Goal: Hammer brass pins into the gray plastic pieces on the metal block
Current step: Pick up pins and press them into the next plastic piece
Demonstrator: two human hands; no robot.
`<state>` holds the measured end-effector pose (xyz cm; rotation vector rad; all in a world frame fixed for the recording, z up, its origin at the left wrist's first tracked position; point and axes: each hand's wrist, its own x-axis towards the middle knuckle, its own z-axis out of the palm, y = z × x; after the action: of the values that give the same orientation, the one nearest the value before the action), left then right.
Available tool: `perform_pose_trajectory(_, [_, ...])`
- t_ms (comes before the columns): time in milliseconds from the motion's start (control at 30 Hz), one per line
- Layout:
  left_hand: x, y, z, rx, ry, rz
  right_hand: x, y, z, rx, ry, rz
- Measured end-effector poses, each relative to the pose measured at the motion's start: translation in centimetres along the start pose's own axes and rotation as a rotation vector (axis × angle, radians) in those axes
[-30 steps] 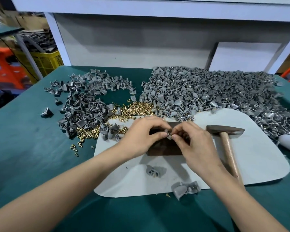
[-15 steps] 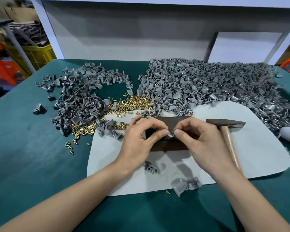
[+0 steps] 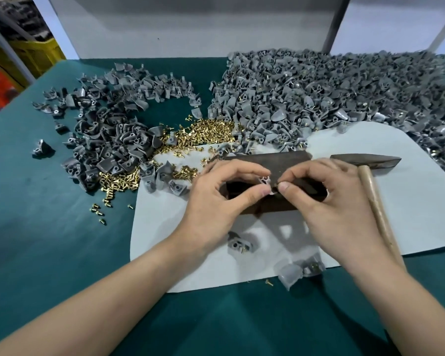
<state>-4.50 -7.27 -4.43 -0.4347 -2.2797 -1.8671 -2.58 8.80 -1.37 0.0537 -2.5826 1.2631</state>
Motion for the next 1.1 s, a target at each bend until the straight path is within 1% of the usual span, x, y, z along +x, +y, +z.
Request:
perform_pose_trajectory(100, [0.2,-0.2,0.0,-0.003,-0.024,-0.015,0.4,0.3,-0.3,-0.048,0.019,0.019])
perform_pose_trajectory(267, [0.3,-0.5,0.1,-0.011,-0.016,-0.001,0.5,0.3,0.3,-0.037,-0.058,0.019])
perform_pose_trajectory(433, [-0.1,-0.3,0.2,-0.013,0.001,0.011,0.4,0.4,0.7,-0.053,-0.024,0.006])
perform_pose_trajectory(500, [-0.2,-0.2,0.2,0.101,0.031,0.128,0.6,0.5,0.6,-0.061,0.013,0.008])
perform_pose_trajectory(567, [-0.2,0.1,0.2,0.332,0.019,0.349,0.9,0.8,0.4,-0.077,0.061,0.026])
perform_pose_trajectory(600, [-0.2,0.5,0.2,0.442,-0.007,0.455,1.1,1.0,0.2,-0.08,0.083,0.038])
perform_pose_trajectory(633, [-0.2,0.9,0.0,0.522,-0.05,0.522,1.2,1.2,0.1,-0.076,0.1,0.05])
perform_pose_trajectory(667, [-0.1,1.6,-0.3,0.573,-0.108,0.544,1.2,1.3,0.0,-0.066,0.108,0.06])
perform_pose_trajectory(700, [-0.1,2.3,-0.7,0.609,-0.183,0.529,1.2,1.4,0.0,-0.054,0.108,0.071])
perform_pose_trajectory(767, [-0.4,3.6,-1.6,0.708,-0.37,0.434,1.2,1.4,0.1,-0.031,0.1,0.091])
perform_pose_trajectory(867, [-2.0,4.8,-1.5,1.032,-0.604,0.205,1.1,1.5,0.1,-0.021,0.106,0.098])
perform_pose_trajectory(900, [-2.7,4.6,-1.3,1.095,-0.629,0.17,1.1,1.5,0.1,-0.023,0.11,0.095])
perform_pose_trajectory(967, [-3.7,4.2,-0.7,1.101,-0.615,0.127,1.1,1.5,0.2,-0.026,0.118,0.09])
perform_pose_trajectory(1100, [-3.8,3.5,-0.6,0.967,-0.541,0.194,0.9,1.7,0.1,-0.004,0.135,0.09])
